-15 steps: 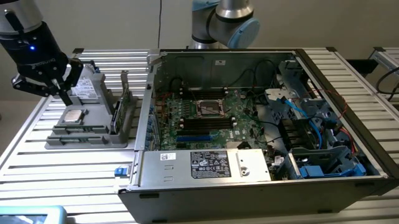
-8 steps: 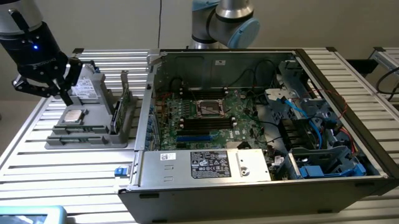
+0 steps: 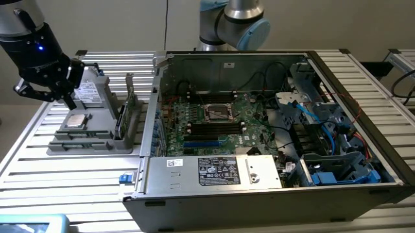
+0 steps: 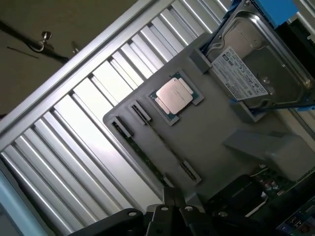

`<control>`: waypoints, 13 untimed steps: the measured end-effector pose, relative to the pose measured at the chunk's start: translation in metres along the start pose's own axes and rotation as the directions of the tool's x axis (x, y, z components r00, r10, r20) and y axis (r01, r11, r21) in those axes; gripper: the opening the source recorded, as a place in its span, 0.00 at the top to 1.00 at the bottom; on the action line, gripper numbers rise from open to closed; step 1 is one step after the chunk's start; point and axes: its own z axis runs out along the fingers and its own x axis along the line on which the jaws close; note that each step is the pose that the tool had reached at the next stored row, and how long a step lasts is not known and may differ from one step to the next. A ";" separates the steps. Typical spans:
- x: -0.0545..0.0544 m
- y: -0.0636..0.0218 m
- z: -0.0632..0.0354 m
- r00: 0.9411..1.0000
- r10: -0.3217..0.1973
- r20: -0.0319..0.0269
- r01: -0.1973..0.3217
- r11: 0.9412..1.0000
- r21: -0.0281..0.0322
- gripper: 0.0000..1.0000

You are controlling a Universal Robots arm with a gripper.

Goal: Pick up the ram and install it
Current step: 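Pick up the ram and move it above insertion slot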

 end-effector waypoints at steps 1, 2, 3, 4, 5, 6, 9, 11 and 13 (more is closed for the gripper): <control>0.000 0.0000 0.0000 1.000 -0.018 0.000 0.018 1.000 0.000 0.89; 0.000 0.0000 0.0000 0.999 -0.037 0.000 0.037 0.999 0.000 0.89; 0.000 0.0000 0.0000 0.999 -0.054 0.000 0.054 0.999 0.000 0.89; 0.000 0.0000 0.0000 0.997 -0.073 0.001 0.073 0.997 0.000 0.89; 0.000 0.0000 0.0001 0.996 -0.091 0.001 0.091 0.996 -0.001 0.89; 0.000 0.0000 0.0001 0.994 -0.109 0.001 0.109 0.994 -0.001 0.89; 0.000 0.0000 0.0001 0.986 -0.164 0.002 0.164 0.986 -0.001 0.89; 0.000 0.0000 0.0001 0.980 -0.199 0.002 0.199 0.980 -0.001 0.89; 0.000 0.0000 0.0001 0.972 -0.234 0.002 0.234 0.972 -0.001 0.89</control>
